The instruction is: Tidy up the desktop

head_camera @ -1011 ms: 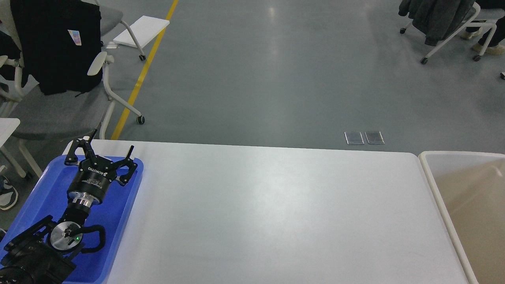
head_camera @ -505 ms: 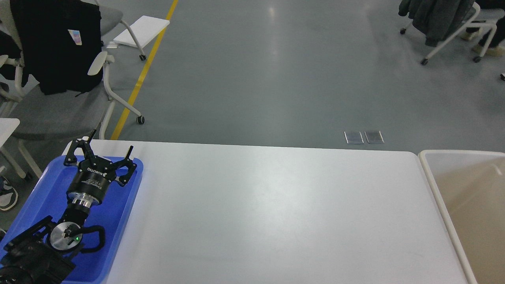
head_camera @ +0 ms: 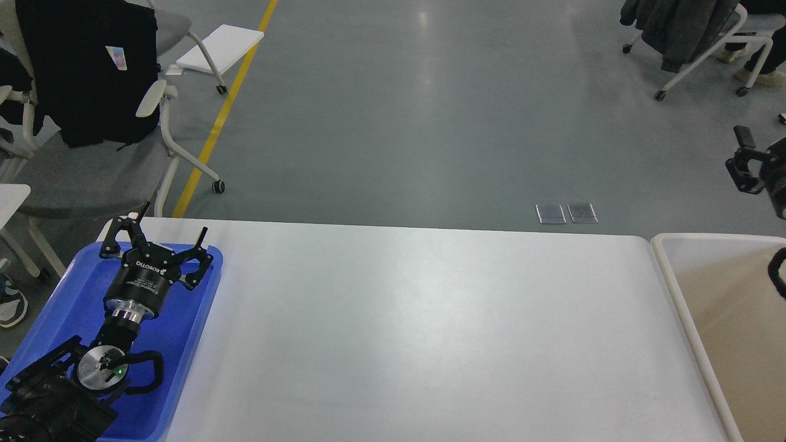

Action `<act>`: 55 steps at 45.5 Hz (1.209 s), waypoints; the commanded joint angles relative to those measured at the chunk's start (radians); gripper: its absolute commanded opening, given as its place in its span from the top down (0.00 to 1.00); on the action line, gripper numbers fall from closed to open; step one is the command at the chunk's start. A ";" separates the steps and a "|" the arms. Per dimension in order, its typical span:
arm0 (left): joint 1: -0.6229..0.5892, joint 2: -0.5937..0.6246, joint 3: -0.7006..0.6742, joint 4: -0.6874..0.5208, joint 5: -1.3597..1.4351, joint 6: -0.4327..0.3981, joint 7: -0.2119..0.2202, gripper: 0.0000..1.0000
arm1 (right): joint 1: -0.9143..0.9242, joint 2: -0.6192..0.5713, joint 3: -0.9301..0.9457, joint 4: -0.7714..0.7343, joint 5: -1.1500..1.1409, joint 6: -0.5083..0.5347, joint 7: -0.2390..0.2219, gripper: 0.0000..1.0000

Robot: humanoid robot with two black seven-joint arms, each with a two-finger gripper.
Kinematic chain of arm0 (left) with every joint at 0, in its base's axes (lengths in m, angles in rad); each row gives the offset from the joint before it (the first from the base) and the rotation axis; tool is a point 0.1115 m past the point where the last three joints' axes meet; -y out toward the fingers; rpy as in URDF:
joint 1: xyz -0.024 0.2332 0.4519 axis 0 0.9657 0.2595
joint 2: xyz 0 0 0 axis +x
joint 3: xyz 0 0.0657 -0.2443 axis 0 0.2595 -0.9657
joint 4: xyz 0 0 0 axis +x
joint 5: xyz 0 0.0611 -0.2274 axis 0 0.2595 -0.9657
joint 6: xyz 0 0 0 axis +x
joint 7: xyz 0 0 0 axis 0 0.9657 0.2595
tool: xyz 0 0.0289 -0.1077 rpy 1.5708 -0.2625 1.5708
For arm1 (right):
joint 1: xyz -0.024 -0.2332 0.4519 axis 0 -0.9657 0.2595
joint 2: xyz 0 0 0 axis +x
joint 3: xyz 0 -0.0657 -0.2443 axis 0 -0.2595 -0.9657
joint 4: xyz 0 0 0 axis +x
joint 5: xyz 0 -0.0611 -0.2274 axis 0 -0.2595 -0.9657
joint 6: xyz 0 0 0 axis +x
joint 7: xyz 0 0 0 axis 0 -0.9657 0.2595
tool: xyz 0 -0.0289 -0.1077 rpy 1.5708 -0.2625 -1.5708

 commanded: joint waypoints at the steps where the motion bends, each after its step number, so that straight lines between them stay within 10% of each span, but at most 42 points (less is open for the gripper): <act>1: 0.000 0.000 0.000 0.000 0.000 0.000 0.000 0.01 | -0.117 0.170 0.069 0.001 -0.002 0.049 0.025 0.00; 14: 0.000 0.000 0.000 -0.002 0.000 0.000 0.000 0.01 | -0.231 0.296 0.066 -0.002 -0.003 0.072 0.036 0.00; 55: 0.000 0.000 0.000 0.000 0.000 0.000 0.000 0.01 | -0.248 0.197 0.056 -0.014 -0.101 0.120 0.120 0.00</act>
